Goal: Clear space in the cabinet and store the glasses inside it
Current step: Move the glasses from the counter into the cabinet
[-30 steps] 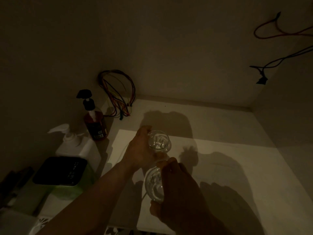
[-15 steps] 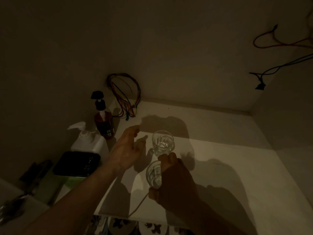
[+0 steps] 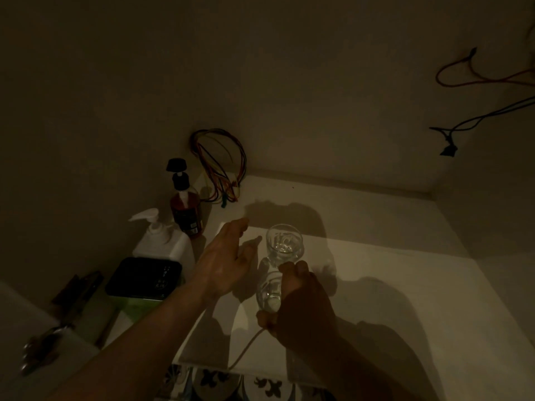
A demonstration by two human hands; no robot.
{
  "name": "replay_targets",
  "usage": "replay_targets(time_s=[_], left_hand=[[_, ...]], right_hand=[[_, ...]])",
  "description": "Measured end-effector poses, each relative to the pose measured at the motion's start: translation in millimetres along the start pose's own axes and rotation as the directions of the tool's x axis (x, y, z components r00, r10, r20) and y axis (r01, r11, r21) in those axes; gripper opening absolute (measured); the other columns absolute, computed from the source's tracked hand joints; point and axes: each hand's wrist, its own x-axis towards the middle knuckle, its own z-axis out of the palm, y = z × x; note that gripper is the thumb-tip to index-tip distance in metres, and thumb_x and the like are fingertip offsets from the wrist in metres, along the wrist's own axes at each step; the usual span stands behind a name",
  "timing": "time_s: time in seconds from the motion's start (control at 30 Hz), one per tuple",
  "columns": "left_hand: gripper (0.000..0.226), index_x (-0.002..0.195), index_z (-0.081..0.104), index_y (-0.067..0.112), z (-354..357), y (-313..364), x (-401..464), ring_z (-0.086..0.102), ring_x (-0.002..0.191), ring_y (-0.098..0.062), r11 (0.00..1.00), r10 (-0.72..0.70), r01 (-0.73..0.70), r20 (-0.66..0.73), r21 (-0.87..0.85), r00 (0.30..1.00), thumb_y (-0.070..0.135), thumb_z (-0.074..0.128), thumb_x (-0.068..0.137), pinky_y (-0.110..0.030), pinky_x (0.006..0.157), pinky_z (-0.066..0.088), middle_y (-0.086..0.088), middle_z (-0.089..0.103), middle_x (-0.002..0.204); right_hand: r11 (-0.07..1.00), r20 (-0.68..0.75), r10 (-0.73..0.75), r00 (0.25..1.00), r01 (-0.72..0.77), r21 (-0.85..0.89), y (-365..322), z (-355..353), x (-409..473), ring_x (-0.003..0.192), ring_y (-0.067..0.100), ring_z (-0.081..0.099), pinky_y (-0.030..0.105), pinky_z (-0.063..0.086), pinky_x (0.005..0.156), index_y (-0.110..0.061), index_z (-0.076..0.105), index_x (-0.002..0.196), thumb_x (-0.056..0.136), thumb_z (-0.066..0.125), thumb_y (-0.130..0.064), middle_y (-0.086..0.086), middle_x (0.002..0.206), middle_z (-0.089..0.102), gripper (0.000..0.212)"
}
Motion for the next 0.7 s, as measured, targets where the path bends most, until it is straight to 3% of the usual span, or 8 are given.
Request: replay_targets(time_s=[0.27,0.7], left_hand=[[0.052,0.148,0.031,0.029,1.9,-3.0,-2.5,0.046,0.124,-0.005,1.0,0.012,-0.012,0.013,0.016,1.0,0.036,0.047,0.099,-0.023,0.092,0.039,0.007,0.044,0.146],[0.052,0.148,0.03,0.031,3.6,-3.2,-3.9,0.045,0.126,-0.004,0.999,0.019,-0.019,0.014,0.032,1.0,0.035,0.047,0.1,-0.022,0.092,0.035,0.008,0.044,0.145]], right_hand=[[1.0,-0.001,-0.003,1.0,0.003,-0.011,-1.1,3.4,2.9,0.108,0.023,0.051,0.03,0.05,0.09,-0.014,0.045,0.132,0.072,0.076,-0.045,0.003,0.123,0.047,0.074],[0.998,0.046,0.056,0.997,-0.058,0.033,-2.3,5.3,5.1,0.118,0.024,0.047,0.036,0.048,0.097,-0.018,0.038,0.14,0.069,0.079,-0.06,0.002,0.131,0.045,0.092]])
